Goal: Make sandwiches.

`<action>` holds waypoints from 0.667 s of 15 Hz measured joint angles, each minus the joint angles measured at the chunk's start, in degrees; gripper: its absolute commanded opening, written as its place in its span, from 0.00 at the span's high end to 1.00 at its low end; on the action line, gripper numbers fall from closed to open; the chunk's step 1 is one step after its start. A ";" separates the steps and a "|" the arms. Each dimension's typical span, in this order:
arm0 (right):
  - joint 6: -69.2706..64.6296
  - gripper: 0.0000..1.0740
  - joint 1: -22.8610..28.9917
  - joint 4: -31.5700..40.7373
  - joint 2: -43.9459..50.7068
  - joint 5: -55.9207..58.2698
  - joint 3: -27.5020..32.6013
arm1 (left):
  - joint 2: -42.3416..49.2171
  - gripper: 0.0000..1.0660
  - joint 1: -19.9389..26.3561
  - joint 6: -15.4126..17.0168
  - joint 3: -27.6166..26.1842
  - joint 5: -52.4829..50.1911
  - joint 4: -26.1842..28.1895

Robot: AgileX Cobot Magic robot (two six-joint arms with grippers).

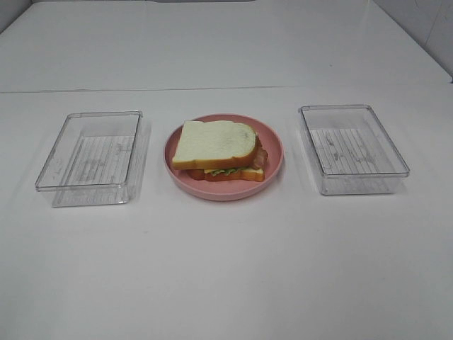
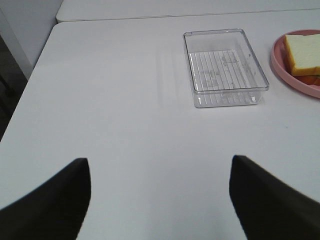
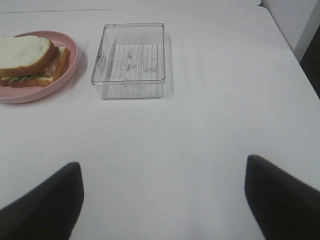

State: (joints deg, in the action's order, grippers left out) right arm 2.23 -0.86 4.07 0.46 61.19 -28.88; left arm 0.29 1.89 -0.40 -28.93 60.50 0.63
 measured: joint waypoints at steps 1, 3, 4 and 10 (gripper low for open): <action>0.00 0.23 0.00 0.00 0.00 0.00 0.00 | 0.00 0.31 0.00 -0.92 0.00 0.00 0.57; 0.00 0.23 0.00 0.00 0.00 0.00 0.00 | 0.00 0.31 0.00 -2.46 0.00 0.00 2.06; 0.00 0.23 0.00 0.00 0.00 0.00 0.00 | 0.00 0.31 0.00 -2.69 0.00 0.00 2.35; 0.00 0.23 0.00 0.00 0.00 0.00 0.00 | 0.00 0.31 0.00 -2.92 0.00 0.00 2.52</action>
State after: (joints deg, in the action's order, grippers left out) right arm 2.23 -0.86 4.07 0.46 61.19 -28.88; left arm 0.29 1.89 -3.32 -28.93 60.50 3.15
